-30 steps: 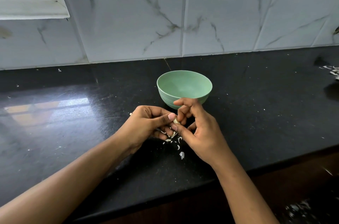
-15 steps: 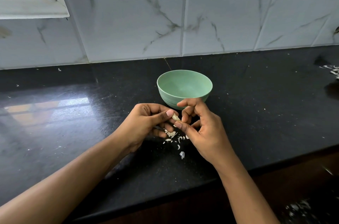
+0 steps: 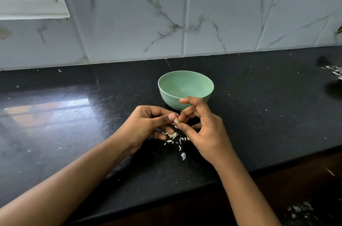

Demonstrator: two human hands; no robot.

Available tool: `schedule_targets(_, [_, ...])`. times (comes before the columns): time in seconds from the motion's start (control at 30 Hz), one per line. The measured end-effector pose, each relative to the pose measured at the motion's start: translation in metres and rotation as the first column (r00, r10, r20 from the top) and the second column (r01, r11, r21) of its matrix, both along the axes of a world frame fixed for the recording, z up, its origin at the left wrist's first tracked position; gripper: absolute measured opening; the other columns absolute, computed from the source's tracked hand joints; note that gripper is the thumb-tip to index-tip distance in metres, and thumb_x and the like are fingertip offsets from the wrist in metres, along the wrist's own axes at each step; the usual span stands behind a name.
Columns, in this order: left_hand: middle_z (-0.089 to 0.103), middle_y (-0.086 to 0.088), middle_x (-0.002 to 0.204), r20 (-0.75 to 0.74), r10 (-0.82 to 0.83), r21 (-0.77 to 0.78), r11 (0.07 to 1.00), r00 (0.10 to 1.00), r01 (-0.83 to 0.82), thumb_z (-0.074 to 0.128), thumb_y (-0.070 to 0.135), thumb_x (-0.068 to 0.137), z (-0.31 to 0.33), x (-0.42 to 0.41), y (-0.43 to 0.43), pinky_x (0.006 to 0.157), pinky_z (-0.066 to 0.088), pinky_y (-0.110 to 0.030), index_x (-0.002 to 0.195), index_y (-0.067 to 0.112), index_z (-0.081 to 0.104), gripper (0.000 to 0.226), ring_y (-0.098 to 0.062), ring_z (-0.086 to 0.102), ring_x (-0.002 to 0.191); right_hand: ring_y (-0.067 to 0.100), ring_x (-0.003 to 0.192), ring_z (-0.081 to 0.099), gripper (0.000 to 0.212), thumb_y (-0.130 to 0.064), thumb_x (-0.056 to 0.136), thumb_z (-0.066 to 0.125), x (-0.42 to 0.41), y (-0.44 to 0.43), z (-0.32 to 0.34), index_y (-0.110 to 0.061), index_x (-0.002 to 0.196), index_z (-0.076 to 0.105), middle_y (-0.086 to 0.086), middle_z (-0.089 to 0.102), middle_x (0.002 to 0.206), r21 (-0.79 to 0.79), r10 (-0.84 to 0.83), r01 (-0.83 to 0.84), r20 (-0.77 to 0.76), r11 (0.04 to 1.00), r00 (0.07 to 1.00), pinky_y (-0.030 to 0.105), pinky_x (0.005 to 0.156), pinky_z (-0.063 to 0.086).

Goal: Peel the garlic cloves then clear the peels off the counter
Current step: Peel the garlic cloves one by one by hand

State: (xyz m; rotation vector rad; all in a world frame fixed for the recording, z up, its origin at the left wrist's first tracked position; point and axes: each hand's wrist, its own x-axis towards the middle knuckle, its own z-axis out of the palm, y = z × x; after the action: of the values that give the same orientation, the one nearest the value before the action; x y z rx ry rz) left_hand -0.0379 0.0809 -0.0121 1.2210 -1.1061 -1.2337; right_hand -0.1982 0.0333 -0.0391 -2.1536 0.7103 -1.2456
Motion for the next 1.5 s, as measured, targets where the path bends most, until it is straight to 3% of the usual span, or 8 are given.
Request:
schedule_targets(0.13, [0.067,-0.008,0.065,0.057,-0.01,-0.015,1.0,0.998,0.011,0.066,0.019,0.072,0.0003,-0.0004,0.0001,0.045,0.048,-0.016,0.083,0.005,0.072,0.019,-0.007,0.061,0.053,0.012,0.084,0.061,0.061,-0.006,0.079,0.072,-0.0002,0.0008,0.0005,-0.041,0.12,0.043,-0.012,0.057,0.093,-0.031,0.013,-0.016,-0.081,0.999,0.997,0.034,0.065,0.053])
schedule_targets(0.33, [0.069,-0.008,0.065,0.088,0.017,-0.049,0.999,0.996,-0.013,0.069,0.021,0.069,-0.0014,0.0001,-0.0005,0.05,0.05,-0.016,0.08,0.008,0.073,0.018,-0.009,0.065,0.059,0.014,0.072,0.062,0.061,-0.011,0.079,0.071,-0.0002,0.0001,-0.0031,-0.04,0.123,0.041,-0.013,0.059,0.082,-0.013,-0.009,0.008,-0.041,1.0,0.999,0.028,0.057,0.051])
schedule_targets(0.53, [0.073,-0.008,0.077,0.088,-0.003,-0.042,0.999,0.996,0.006,0.07,0.019,0.067,-0.0015,0.0006,-0.0005,0.056,0.053,-0.017,0.089,0.008,0.073,0.025,-0.011,0.07,0.071,0.015,0.068,0.059,0.052,-0.02,0.077,0.064,0.0034,0.0,-0.0034,-0.039,0.118,0.039,-0.012,0.058,0.08,-0.021,-0.045,0.045,-0.024,0.999,0.999,0.033,0.059,0.052])
schedule_targets(0.73, [0.072,-0.006,0.072,0.031,-0.001,-0.009,1.0,1.0,0.002,0.068,0.016,0.069,-0.0029,-0.0043,-0.0007,0.053,0.053,-0.017,0.088,0.007,0.071,0.021,-0.008,0.068,0.063,0.016,0.071,0.06,0.044,-0.032,0.076,0.058,0.0034,0.0002,-0.0034,-0.039,0.115,0.039,-0.011,0.057,0.08,-0.002,-0.027,0.027,-0.016,1.0,0.999,0.037,0.066,0.052])
schedule_targets(0.93, [0.069,-0.008,0.065,-0.059,0.075,-0.01,0.997,0.995,-0.076,0.067,0.016,0.068,0.0015,0.0017,-0.0019,0.051,0.053,-0.016,0.087,0.007,0.07,0.021,-0.009,0.067,0.059,0.011,0.073,0.058,0.046,-0.01,0.077,0.061,0.0006,-0.0014,-0.0026,-0.039,0.108,0.043,-0.007,0.056,0.079,0.099,0.003,-0.018,0.15,0.995,0.989,0.018,0.069,0.047])
schedule_targets(1.1, [0.07,-0.005,0.066,-0.067,0.072,0.012,0.997,0.995,-0.072,0.068,0.016,0.068,0.0016,0.0009,-0.0017,0.052,0.054,-0.017,0.087,0.008,0.07,0.021,-0.008,0.068,0.061,0.01,0.074,0.057,0.054,0.011,0.075,0.063,-0.0017,-0.0026,-0.0013,-0.034,0.101,0.047,-0.003,0.053,0.078,0.142,-0.077,0.048,0.206,0.989,0.975,0.015,0.067,0.049])
schedule_targets(1.43, [0.071,-0.007,0.069,-0.029,0.103,-0.013,0.995,0.994,-0.104,0.071,0.015,0.066,0.0001,0.0023,-0.0024,0.05,0.052,-0.017,0.088,0.007,0.07,0.023,-0.009,0.068,0.061,-0.001,0.082,0.068,0.029,-0.008,0.091,0.06,-0.0004,0.0018,0.0025,-0.035,0.101,0.058,-0.01,0.073,0.08,0.15,-0.088,0.068,0.132,0.986,0.987,0.01,0.075,0.048])
schedule_targets(1.5, [0.072,-0.007,0.071,0.017,0.098,-0.036,0.995,0.995,-0.098,0.072,0.017,0.065,-0.001,0.0009,-0.0019,0.051,0.053,-0.018,0.085,0.009,0.071,0.022,-0.01,0.069,0.063,0.002,0.086,0.068,0.026,-0.012,0.089,0.064,0.0006,0.0024,0.0036,-0.035,0.101,0.06,-0.011,0.073,0.083,0.168,-0.075,0.051,0.136,0.984,0.988,0.015,0.077,0.05])
